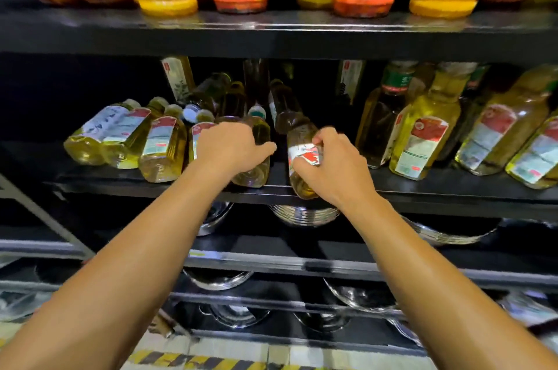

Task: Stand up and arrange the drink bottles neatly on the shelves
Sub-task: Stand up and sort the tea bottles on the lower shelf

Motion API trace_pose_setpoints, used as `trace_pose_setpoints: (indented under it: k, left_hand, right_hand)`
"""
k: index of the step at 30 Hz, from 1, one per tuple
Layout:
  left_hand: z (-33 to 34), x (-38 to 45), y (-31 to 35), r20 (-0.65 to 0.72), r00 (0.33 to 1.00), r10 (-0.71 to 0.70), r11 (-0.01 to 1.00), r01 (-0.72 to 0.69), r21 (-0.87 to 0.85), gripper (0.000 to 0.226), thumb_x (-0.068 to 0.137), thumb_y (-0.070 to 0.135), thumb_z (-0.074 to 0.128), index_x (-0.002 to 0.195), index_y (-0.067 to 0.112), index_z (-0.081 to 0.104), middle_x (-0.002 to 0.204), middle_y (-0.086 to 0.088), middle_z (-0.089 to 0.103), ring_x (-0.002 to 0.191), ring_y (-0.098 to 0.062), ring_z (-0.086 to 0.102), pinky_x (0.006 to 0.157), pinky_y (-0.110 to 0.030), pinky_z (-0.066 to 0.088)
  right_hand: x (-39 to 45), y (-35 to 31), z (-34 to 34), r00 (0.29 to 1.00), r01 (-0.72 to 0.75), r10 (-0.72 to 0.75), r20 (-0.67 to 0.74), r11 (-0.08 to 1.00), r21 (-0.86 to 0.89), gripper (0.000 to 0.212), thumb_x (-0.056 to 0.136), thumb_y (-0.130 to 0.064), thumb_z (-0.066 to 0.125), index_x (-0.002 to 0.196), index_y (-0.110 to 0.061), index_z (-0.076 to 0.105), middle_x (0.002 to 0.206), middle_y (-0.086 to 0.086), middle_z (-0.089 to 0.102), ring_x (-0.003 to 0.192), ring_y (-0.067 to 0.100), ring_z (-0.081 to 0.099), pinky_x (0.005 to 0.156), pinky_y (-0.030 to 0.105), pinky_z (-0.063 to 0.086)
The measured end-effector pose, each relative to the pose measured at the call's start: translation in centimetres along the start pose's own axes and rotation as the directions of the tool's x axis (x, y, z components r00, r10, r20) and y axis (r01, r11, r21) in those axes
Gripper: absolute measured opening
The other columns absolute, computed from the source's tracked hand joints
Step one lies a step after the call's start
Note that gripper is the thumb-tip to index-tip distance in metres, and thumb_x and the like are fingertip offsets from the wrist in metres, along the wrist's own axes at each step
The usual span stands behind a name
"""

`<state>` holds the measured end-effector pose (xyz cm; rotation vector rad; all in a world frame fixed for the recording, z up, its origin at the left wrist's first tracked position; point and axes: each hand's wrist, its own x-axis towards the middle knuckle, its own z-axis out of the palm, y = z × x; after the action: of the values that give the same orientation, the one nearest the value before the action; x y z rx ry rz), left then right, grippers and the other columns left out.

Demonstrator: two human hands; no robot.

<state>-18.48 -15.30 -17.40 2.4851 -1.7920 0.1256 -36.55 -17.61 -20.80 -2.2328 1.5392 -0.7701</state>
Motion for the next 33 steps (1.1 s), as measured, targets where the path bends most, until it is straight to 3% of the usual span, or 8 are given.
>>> trace_pose_setpoints:
  k: [5, 10, 13, 18, 23, 26, 30, 33]
  left_hand:
    - [0.1, 1.8, 0.8, 0.198, 0.98, 0.029, 0.998, -0.038, 0.044, 0.061, 0.078, 0.074, 0.055, 0.088, 0.014, 0.05, 0.08, -0.002, 0.054, 0.085, -0.026, 0.058, 0.081, -0.039, 0.054]
    - [0.2, 1.5, 1.5, 0.145, 0.989, 0.025, 1.0, -0.026, 0.006, 0.039, 0.083, 0.046, 0.063, 0.102, 0.013, 0.054, 0.107, -0.01, 0.061, 0.094, -0.032, 0.057, 0.073, -0.036, 0.048]
    - [0.3, 1.7, 1.8, 0.185, 0.983, -0.003, 1.0, 0.007, -0.018, 0.06, 0.083, 0.044, 0.06, 0.131, 0.007, 0.051, 0.126, -0.017, 0.058, 0.109, -0.037, 0.058, 0.078, -0.039, 0.047]
    - [1.2, 2.5, 2.0, 0.25, 0.966, -0.065, 0.995, 0.082, -0.058, 0.075, 0.083, 0.052, 0.061, 0.139, 0.005, 0.044, 0.135, -0.021, 0.052, 0.119, -0.041, 0.053, 0.092, -0.046, 0.048]
    - [1.1, 0.8, 1.9, 0.142, 0.982, -0.123, 0.941, 0.161, -0.298, 0.056, 0.084, 0.048, 0.064, 0.119, 0.005, 0.053, 0.116, -0.014, 0.059, 0.1, -0.034, 0.059, 0.073, -0.036, 0.047]
    - [0.7, -1.8, 2.0, 0.056, 0.985, -0.161, 0.832, 0.166, -0.53, 0.054, 0.081, 0.043, 0.07, 0.118, 0.011, 0.048, 0.109, -0.006, 0.058, 0.097, -0.029, 0.058, 0.071, -0.033, 0.042]
    - [2.1, -5.4, 2.1, -0.116, 0.984, -0.137, 0.503, -0.032, -0.864, 0.082, 0.071, 0.023, 0.083, 0.141, 0.025, 0.041, 0.113, 0.011, 0.057, 0.1, -0.009, 0.061, 0.081, -0.028, 0.049]
    - [3.4, -6.3, 3.2, -0.222, 0.97, -0.095, 0.321, -0.181, -0.93, 0.097, 0.067, 0.011, 0.087, 0.148, 0.028, 0.036, 0.125, 0.017, 0.056, 0.104, 0.007, 0.06, 0.088, -0.021, 0.053]
  right_hand:
    - [0.7, -1.0, -0.3, 0.982, -0.107, 0.133, 0.137, 0.977, -0.183, 0.075, 0.08, -0.063, 0.061, 0.134, -0.016, 0.039, 0.126, 0.009, 0.049, 0.108, 0.033, 0.055, 0.075, 0.038, 0.046]
    - [2.0, -1.0, -2.5, 0.958, -0.106, 0.193, 0.212, 0.927, -0.36, 0.053, 0.087, -0.042, 0.061, 0.129, -0.014, 0.045, 0.122, 0.01, 0.055, 0.107, 0.035, 0.055, 0.074, 0.038, 0.044]
    - [2.1, -1.3, -1.8, 0.96, -0.089, 0.194, 0.201, 0.895, -0.438, 0.051, 0.081, -0.049, 0.064, 0.12, -0.017, 0.055, 0.107, 0.004, 0.059, 0.1, 0.031, 0.057, 0.072, 0.035, 0.043]
    - [2.0, -0.5, -1.6, 0.974, -0.074, 0.16, 0.163, 0.896, -0.439, 0.052, 0.078, -0.058, 0.067, 0.108, -0.017, 0.06, 0.092, 0.001, 0.056, 0.081, 0.027, 0.053, 0.068, 0.034, 0.044]
    - [0.9, 0.3, -2.2, 0.986, -0.118, 0.143, 0.08, 0.957, -0.263, 0.058, 0.077, -0.059, 0.069, 0.11, -0.016, 0.049, 0.095, 0.0, 0.052, 0.081, 0.024, 0.049, 0.065, 0.034, 0.042]
    - [-0.5, 0.8, -2.3, 0.99, -0.132, 0.134, -0.035, 0.99, 0.039, 0.063, 0.072, -0.054, 0.073, 0.117, -0.019, 0.045, 0.1, -0.004, 0.055, 0.084, 0.02, 0.055, 0.065, 0.034, 0.046]
    - [-3.5, 2.0, -1.7, 0.983, -0.005, 0.1, -0.152, 0.85, 0.527, 0.049, 0.074, -0.03, 0.077, 0.112, -0.035, 0.047, 0.098, -0.012, 0.062, 0.087, 0.008, 0.063, 0.07, 0.026, 0.053]
    - [-4.9, 3.2, -0.6, 0.964, 0.105, 0.073, -0.256, 0.779, 0.618, 0.057, 0.073, -0.035, 0.075, 0.123, -0.039, 0.047, 0.113, -0.014, 0.06, 0.109, 0.015, 0.059, 0.087, 0.035, 0.053]
